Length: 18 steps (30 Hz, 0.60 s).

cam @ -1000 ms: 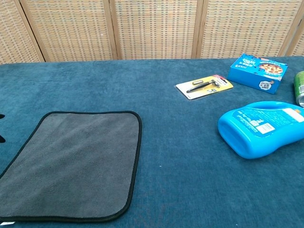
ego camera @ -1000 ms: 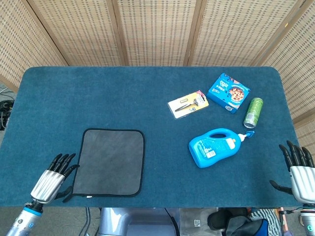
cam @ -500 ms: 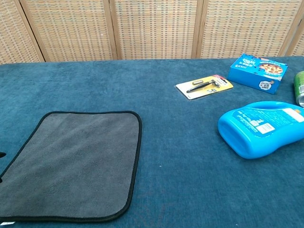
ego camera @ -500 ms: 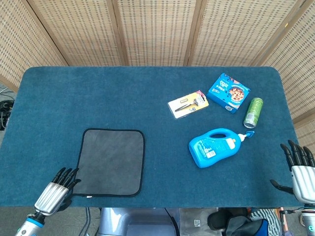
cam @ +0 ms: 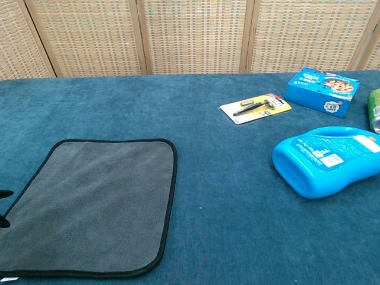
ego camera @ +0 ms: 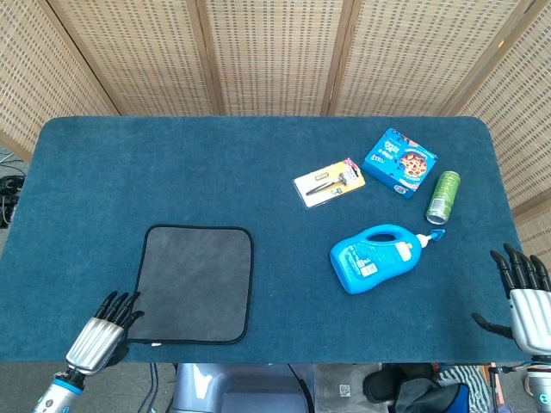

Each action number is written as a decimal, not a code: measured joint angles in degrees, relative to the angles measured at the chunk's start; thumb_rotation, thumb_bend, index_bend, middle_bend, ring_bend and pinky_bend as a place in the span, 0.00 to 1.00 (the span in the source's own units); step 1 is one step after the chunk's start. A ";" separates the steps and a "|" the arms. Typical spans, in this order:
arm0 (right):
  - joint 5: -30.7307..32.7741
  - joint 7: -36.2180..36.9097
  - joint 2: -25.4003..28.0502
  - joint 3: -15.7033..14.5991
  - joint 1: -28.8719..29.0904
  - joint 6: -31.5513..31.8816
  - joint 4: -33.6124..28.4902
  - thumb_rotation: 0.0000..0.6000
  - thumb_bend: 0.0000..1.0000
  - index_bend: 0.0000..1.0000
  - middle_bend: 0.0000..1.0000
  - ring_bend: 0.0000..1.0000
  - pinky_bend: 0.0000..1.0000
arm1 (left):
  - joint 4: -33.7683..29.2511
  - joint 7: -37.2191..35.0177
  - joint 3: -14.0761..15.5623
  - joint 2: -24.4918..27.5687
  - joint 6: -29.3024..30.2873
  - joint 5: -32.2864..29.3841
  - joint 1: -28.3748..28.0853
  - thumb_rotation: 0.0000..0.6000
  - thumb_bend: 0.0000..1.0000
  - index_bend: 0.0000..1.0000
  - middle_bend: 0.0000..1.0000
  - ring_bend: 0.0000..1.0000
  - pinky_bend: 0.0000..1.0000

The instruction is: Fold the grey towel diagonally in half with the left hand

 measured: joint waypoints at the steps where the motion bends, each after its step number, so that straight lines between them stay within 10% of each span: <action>1: 0.02 0.01 0.01 0.00 0.00 -0.02 0.02 1.00 0.00 0.00 0.00 0.00 0.00 | 0.11 0.02 -0.07 -0.12 -0.08 -0.09 -0.05 1.00 0.28 0.22 0.00 0.00 0.00; 18: 0.08 0.42 0.01 0.24 -0.19 0.50 0.09 1.00 0.00 0.00 0.00 0.00 0.00 | 1.81 -0.17 -0.46 -1.61 -1.38 -0.87 -0.86 1.00 0.28 0.23 0.00 0.00 0.00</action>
